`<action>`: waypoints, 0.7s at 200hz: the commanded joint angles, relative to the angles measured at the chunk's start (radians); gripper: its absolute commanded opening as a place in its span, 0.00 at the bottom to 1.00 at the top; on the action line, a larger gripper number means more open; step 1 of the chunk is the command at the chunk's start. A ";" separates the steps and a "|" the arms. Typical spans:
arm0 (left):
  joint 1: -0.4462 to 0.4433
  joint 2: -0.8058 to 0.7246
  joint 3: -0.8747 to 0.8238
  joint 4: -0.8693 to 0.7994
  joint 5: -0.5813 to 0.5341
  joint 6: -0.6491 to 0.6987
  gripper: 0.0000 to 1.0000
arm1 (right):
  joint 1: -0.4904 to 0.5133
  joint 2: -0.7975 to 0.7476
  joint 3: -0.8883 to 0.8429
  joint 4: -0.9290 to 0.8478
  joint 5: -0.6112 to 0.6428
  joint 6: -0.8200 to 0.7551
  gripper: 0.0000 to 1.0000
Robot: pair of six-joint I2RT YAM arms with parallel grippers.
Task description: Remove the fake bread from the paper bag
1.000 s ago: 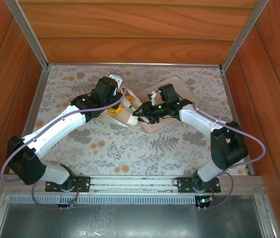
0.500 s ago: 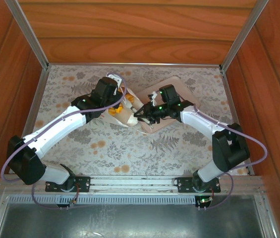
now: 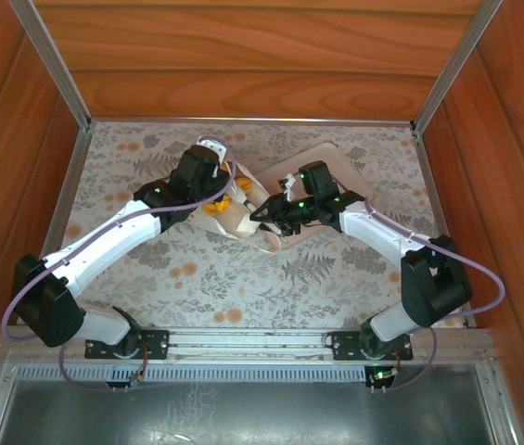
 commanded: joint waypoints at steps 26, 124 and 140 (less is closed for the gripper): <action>-0.006 -0.026 0.001 0.074 0.000 -0.022 0.00 | -0.009 0.009 -0.005 0.006 -0.044 0.024 0.62; -0.005 -0.038 -0.009 0.075 0.023 -0.021 0.00 | -0.017 0.088 0.010 0.201 -0.029 0.093 0.61; -0.006 -0.038 -0.012 0.073 0.026 -0.021 0.00 | -0.017 0.104 0.024 0.209 -0.025 0.099 0.62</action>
